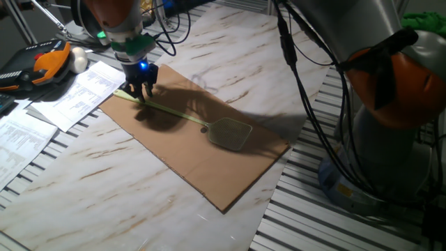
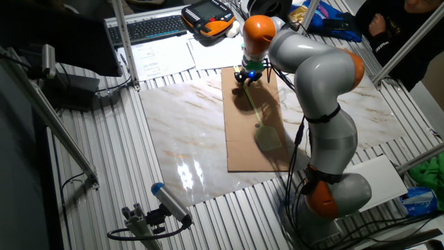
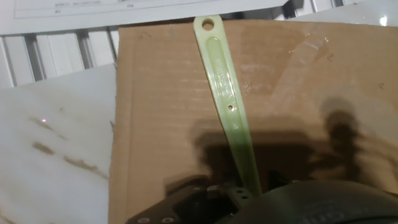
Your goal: Swat with a flyswatter
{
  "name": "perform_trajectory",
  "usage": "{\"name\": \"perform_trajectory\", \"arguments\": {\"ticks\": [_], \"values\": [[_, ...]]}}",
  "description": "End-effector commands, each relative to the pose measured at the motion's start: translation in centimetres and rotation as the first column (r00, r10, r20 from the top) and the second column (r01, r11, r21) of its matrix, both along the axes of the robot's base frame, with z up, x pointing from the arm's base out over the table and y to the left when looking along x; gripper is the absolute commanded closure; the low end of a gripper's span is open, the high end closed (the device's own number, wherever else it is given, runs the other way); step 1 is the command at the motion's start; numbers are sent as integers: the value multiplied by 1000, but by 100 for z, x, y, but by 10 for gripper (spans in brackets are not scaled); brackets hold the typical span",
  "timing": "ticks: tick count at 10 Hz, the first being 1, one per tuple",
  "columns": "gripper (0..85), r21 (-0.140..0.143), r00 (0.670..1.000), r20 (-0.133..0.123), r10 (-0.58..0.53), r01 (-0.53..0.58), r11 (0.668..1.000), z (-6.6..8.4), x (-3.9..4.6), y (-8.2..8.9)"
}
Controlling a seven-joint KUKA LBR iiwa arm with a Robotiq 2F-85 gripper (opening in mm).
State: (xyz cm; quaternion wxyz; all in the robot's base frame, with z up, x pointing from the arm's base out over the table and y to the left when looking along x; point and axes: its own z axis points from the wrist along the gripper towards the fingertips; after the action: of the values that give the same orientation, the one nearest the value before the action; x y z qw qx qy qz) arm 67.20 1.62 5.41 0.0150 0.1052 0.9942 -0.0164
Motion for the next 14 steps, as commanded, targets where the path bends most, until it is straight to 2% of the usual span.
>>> {"name": "perform_trajectory", "arguments": {"ticks": [1,5,7,8,10,11,14], "values": [[510,-1,1000,3,2,-2,1000,-33,6,8],[510,1,999,-1,35,-35,999,-102,27,-61],[510,6,1000,6,25,-25,1000,-121,4,-15],[510,3,1000,13,25,-25,1000,-144,-10,12],[510,-7,999,11,36,-36,999,-192,-12,26],[340,-9,999,9,42,-42,999,-201,-8,8],[340,-13,999,7,42,-42,999,-211,-2,-17]]}}
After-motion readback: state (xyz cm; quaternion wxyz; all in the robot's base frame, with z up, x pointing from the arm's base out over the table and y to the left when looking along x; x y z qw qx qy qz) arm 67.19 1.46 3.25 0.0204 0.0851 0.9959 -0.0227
